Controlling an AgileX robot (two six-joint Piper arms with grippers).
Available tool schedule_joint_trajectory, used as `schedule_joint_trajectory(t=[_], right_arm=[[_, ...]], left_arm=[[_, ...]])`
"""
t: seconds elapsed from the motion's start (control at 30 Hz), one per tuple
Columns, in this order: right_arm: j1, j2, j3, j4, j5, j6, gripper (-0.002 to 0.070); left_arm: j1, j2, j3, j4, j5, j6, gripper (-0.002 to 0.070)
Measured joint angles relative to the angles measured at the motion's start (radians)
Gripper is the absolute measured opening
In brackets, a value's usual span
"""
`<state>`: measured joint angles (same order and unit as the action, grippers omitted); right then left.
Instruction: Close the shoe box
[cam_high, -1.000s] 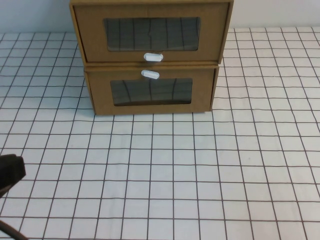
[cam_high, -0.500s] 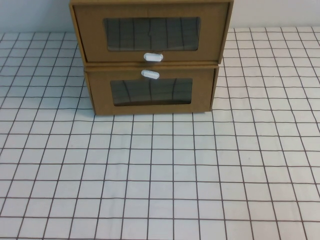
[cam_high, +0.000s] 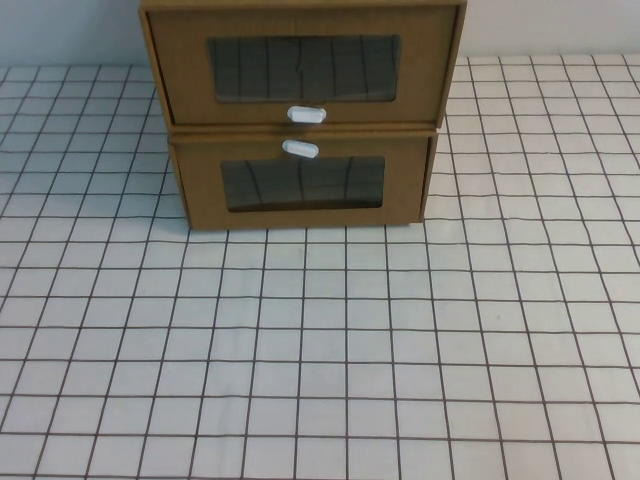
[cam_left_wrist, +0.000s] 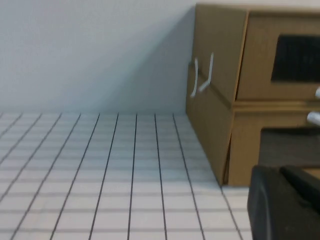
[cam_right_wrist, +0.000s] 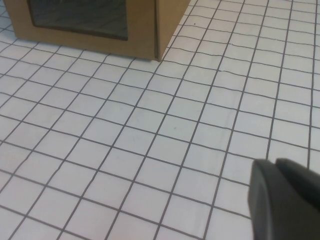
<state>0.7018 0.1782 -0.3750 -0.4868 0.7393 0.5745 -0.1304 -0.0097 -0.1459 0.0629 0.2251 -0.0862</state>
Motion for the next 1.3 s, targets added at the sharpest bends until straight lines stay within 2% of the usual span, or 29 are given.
schedule_joint_trajectory(t=[0.23, 0.43, 1.1, 1.3], right_arm=[[0.0, 0.0, 0.0, 0.0, 0.0, 0.0, -0.0013], [0.0, 0.0, 0.0, 0.0, 0.0, 0.0, -0.0013], [0.0, 0.0, 0.0, 0.0, 0.0, 0.0, -0.0013], [-0.114, -0.073, 0.0, 0.009, 0.0, 0.0, -0.0013]], left_arm=[[0.006, 0.0, 0.161, 0.066, 0.057, -0.035, -0.0006], [0.006, 0.0, 0.172, 0.053, 0.16, -0.063, -0.0006], [0.006, 0.0, 0.172, 0.049, 0.164, -0.065, -0.0006], [0.006, 0.0, 0.172, 0.049, 0.164, -0.065, -0.0006]])
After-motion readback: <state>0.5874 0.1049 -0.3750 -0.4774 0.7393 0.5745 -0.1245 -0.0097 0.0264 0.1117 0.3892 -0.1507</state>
